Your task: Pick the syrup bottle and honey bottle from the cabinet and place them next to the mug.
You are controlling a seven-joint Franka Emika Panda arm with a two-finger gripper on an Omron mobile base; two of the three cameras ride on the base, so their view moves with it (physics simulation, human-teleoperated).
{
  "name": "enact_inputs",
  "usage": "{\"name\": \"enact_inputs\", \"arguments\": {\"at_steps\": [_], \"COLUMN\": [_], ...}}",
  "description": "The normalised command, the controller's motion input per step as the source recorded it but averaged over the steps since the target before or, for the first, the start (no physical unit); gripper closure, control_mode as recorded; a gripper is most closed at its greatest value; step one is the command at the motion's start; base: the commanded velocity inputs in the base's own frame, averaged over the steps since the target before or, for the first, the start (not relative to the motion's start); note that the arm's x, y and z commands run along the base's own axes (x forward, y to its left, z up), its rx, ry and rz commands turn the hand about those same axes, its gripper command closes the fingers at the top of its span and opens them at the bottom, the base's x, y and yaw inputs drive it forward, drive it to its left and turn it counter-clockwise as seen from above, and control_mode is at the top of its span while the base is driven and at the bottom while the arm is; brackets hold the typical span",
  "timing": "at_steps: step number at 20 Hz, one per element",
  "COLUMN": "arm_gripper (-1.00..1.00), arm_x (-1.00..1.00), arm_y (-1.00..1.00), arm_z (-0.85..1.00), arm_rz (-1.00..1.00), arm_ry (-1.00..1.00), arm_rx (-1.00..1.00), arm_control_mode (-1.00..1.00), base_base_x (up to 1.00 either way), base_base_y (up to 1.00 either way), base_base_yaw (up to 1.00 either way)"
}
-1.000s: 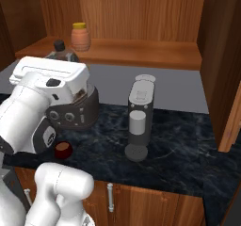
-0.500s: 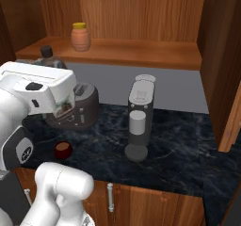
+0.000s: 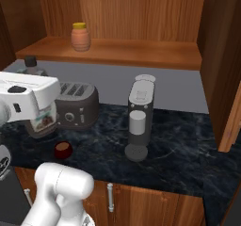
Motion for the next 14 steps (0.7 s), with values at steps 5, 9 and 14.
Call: {"name": "enact_inputs", "arguments": {"at_steps": [5,9,14], "arm_gripper": [1.00,1.00,1.00], "arm_x": [0.00,0.26,0.41], "arm_y": [0.02,0.14,0.05], "arm_z": [-0.05,-0.92,-1.00], "arm_rz": [0.00,0.00,0.03], "arm_ry": [-0.06,-0.38,-0.60], "arm_rx": [0.00,-0.18,-0.19], "arm_control_mode": [-1.00,-1.00,-1.00], "base_base_x": [0.00,0.00,0.00], "base_base_y": [0.00,0.00,0.00], "base_base_yaw": [0.00,0.00,0.00]}}
